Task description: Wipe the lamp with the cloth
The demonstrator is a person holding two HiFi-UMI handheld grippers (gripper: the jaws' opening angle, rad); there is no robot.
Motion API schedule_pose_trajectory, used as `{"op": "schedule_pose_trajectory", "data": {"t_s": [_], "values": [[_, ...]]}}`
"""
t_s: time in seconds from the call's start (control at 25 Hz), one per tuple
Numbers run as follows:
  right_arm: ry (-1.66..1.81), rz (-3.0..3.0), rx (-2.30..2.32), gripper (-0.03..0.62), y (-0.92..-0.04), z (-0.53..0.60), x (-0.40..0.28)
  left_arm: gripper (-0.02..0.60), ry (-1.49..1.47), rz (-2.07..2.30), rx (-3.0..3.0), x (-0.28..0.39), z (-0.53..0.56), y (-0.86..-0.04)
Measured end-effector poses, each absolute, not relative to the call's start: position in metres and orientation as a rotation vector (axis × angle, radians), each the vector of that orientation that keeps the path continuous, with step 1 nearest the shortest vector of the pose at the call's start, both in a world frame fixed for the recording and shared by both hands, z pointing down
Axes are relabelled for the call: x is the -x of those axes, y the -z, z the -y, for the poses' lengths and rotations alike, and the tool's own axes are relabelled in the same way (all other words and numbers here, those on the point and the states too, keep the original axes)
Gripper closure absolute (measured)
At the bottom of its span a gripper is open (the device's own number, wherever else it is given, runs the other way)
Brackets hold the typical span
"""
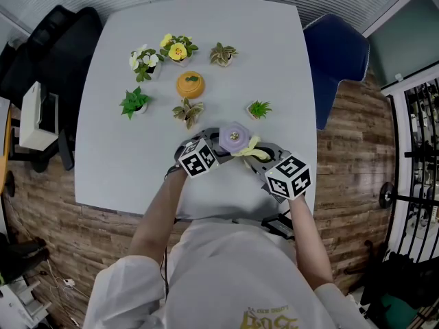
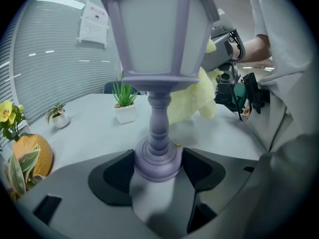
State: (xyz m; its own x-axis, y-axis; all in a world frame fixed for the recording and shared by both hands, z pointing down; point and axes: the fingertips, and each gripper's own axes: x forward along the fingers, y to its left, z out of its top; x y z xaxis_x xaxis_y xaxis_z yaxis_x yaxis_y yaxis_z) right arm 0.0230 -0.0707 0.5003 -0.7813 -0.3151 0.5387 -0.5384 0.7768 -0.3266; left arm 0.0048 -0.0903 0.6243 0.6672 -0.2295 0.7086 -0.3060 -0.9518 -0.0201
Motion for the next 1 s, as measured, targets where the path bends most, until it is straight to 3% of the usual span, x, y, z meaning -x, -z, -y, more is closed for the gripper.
{"op": "schedule_pose_trajectory", "data": {"t_s": [1.0], "values": [[-0.695, 2.543, -0.823, 0.563, -0.491, 0.104, -0.036, 0.279, -1.157, 0.449, -2.778, -0.005, 0.091, -0.625]]}}
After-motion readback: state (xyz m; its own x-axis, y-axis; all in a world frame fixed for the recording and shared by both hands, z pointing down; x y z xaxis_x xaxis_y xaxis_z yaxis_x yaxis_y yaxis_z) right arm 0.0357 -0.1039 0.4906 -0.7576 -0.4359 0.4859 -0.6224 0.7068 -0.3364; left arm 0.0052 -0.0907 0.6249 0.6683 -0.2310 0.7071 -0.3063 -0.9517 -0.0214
